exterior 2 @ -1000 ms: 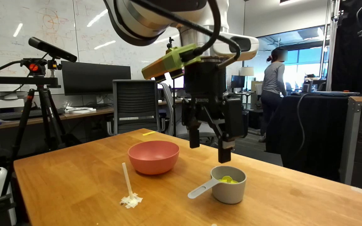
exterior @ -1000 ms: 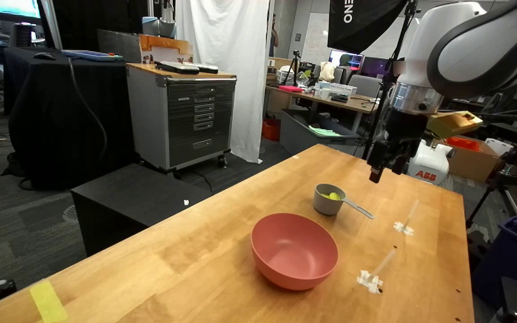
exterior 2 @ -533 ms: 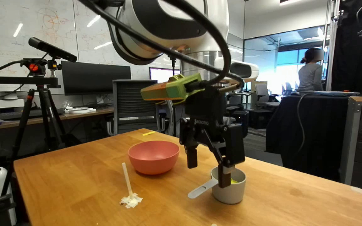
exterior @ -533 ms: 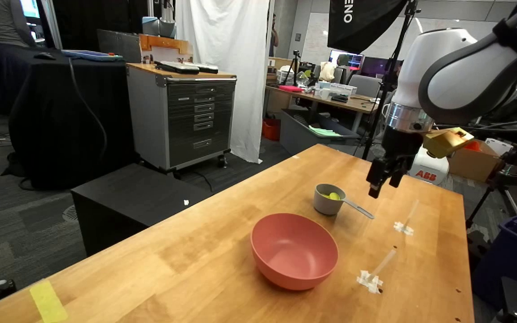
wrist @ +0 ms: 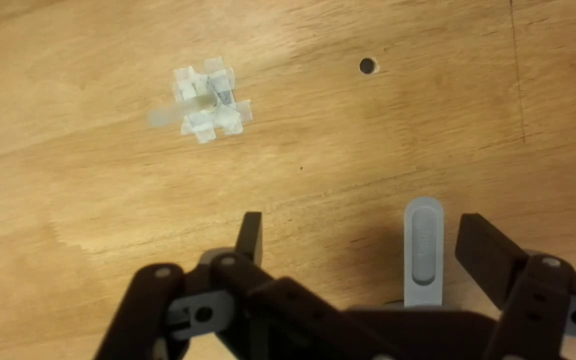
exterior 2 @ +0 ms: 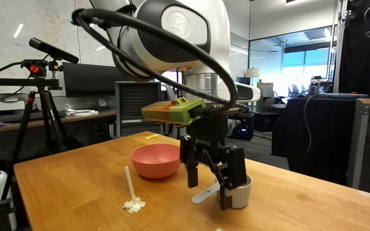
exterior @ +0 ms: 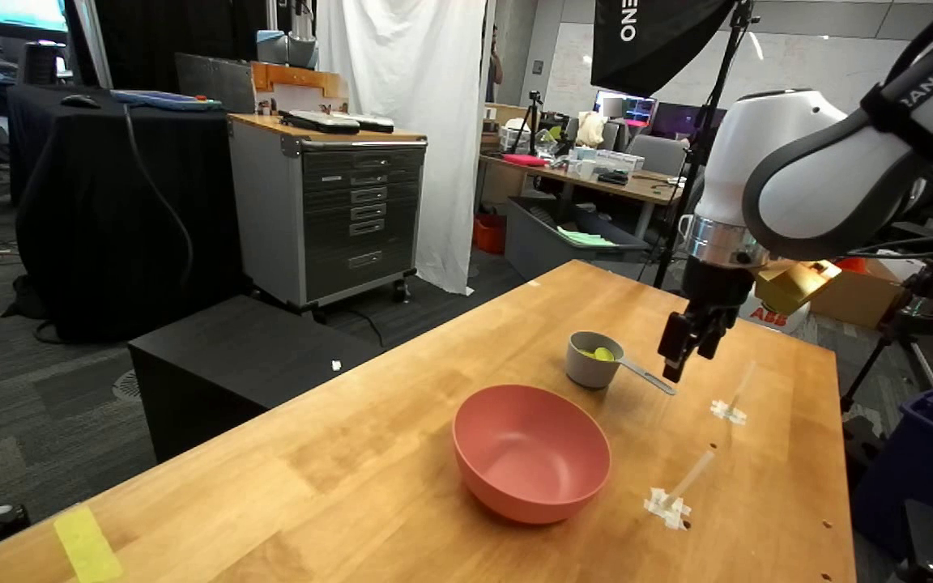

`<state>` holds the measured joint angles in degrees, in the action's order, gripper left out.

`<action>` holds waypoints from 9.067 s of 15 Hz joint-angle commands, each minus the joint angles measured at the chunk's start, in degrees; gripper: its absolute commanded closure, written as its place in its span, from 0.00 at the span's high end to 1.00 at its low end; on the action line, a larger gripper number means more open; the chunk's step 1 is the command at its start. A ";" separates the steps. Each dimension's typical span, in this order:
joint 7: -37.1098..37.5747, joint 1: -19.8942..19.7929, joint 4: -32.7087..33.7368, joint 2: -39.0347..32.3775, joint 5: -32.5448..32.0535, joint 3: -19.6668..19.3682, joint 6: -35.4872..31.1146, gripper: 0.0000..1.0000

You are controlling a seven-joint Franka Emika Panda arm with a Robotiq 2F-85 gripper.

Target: Pour the contents of the cup into the bowl

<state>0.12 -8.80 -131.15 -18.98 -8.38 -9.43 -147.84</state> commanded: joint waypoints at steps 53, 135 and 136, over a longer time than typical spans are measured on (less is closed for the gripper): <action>0.47 3.29 4.73 -6.30 0.35 0.73 -3.13 0.10; 58.12 19.13 -5.26 10.01 -49.66 12.62 17.96 0.11; 59.91 19.23 -5.11 9.61 -51.64 12.71 18.88 0.11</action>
<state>53.64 9.58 -138.01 -8.09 -54.37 2.68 -132.83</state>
